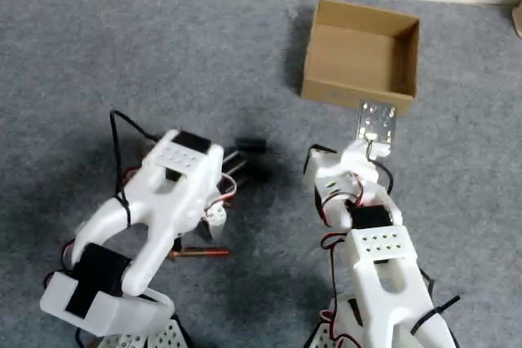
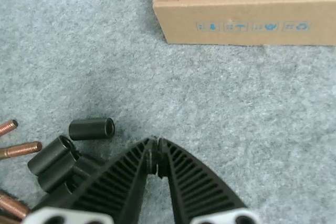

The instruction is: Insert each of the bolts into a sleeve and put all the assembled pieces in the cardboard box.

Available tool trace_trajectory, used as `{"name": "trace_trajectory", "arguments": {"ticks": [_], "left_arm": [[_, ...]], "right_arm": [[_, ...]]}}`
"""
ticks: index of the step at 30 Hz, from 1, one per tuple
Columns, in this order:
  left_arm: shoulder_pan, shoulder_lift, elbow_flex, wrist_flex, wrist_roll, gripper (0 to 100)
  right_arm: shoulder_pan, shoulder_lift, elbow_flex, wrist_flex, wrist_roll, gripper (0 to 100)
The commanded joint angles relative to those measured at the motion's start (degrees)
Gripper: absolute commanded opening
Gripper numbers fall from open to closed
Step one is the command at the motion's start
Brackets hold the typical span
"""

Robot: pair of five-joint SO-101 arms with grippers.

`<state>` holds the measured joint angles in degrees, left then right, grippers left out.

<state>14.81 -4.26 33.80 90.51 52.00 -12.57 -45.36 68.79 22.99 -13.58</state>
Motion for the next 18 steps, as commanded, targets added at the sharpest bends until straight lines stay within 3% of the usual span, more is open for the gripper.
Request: {"name": "trace_trajectory", "arguments": {"ticks": [1,9,18], "left_arm": [[1.10,-1.01,-4.53,6.33,0.35,21],[1.27,-0.92,1.54,5.63,0.35,21],[1.89,-0.92,7.34,-2.90,0.44,21]], "right_arm": [[-0.48,-0.66,-0.48,-1.19,-0.53,0.4],[-0.48,-0.66,-0.48,-1.19,-0.53,0.4],[-0.48,-0.66,-0.48,-1.19,-0.53,0.4]]}}
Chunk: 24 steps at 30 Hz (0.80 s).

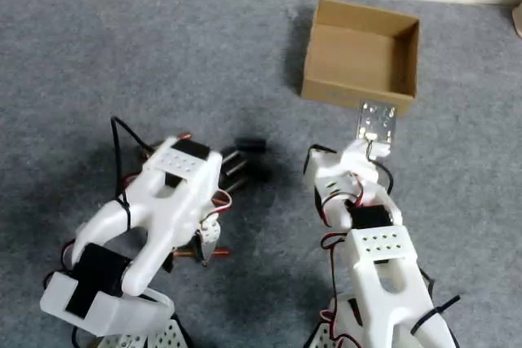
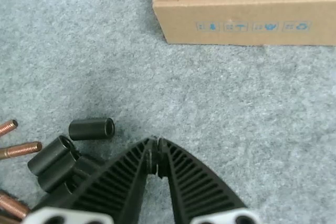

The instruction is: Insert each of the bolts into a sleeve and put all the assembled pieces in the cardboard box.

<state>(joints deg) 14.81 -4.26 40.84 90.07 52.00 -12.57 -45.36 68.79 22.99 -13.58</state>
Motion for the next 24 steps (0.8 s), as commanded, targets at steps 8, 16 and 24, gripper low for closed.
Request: {"name": "trace_trajectory", "arguments": {"ticks": [8,16,24], "left_arm": [[9.71,-0.92,0.48,-7.03,2.37,21],[11.47,-1.01,0.66,-10.55,17.85,22],[11.03,-0.92,0.84,-11.25,17.85,22]], "right_arm": [[-0.48,-0.66,-0.48,-1.19,-0.53,0.4],[-0.48,-0.66,-0.48,-1.19,-0.53,0.4],[-0.48,-0.66,-0.48,-1.19,-0.53,0.4]]}}
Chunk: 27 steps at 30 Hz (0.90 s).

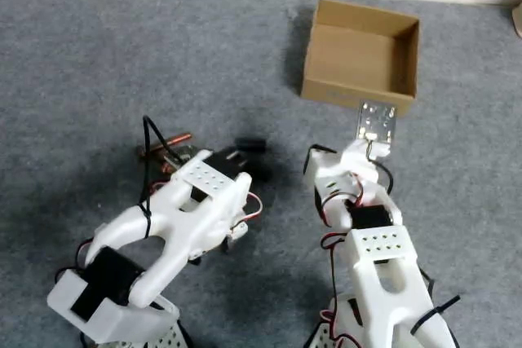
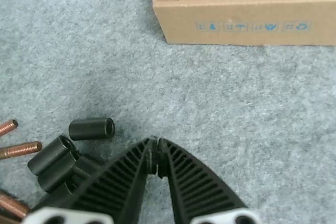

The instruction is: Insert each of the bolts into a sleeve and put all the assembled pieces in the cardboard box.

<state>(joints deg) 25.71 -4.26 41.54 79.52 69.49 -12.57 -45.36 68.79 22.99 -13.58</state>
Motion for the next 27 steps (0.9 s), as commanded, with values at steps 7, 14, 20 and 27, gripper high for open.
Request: {"name": "trace_trajectory", "arguments": {"ticks": [7,14,20,27], "left_arm": [[-11.56,-0.92,0.04,-4.92,0.35,22],[-10.68,-1.01,0.13,-5.54,0.44,22],[-8.04,-1.63,-0.57,-3.87,0.44,22],[-12.53,-1.45,-5.58,-4.04,0.44,22]], "right_arm": [[-0.48,-0.66,-0.48,-1.19,-0.53,0.4],[-0.48,-0.66,-0.48,-1.19,-0.53,0.4],[-0.48,-0.66,-0.48,-1.19,-0.53,0.4],[-0.48,-0.66,-0.48,-1.19,-0.53,0.4]]}}
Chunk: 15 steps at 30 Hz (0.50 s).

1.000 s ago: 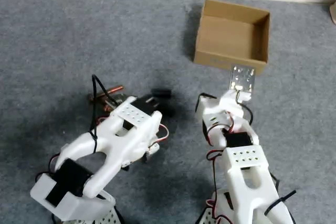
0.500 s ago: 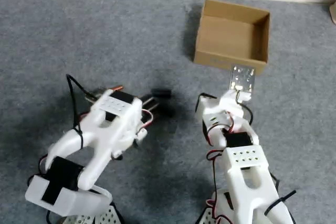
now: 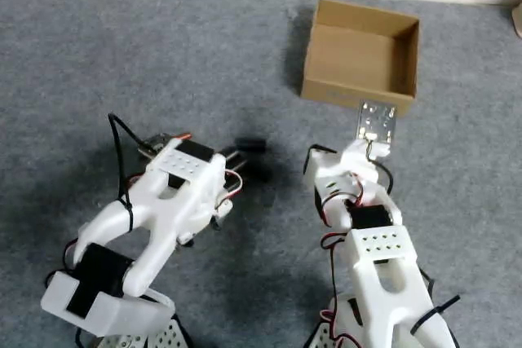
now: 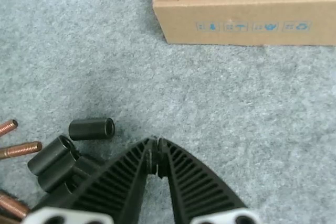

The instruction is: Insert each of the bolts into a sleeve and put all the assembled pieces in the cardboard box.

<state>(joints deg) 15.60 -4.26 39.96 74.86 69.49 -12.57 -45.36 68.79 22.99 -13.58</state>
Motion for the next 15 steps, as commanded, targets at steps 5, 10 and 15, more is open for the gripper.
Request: {"name": "trace_trajectory", "arguments": {"ticks": [5,10,15], "left_arm": [[-3.12,-1.54,-5.32,0.70,0.44,22],[-3.74,-1.54,-5.23,0.79,0.44,22],[-5.85,-1.63,-6.37,3.60,0.62,21]], "right_arm": [[-0.48,-0.66,-0.48,-1.19,-0.53,0.4],[-0.48,-0.66,-0.48,-1.19,-0.53,0.4],[-0.48,-0.66,-0.48,-1.19,-0.53,0.4]]}}
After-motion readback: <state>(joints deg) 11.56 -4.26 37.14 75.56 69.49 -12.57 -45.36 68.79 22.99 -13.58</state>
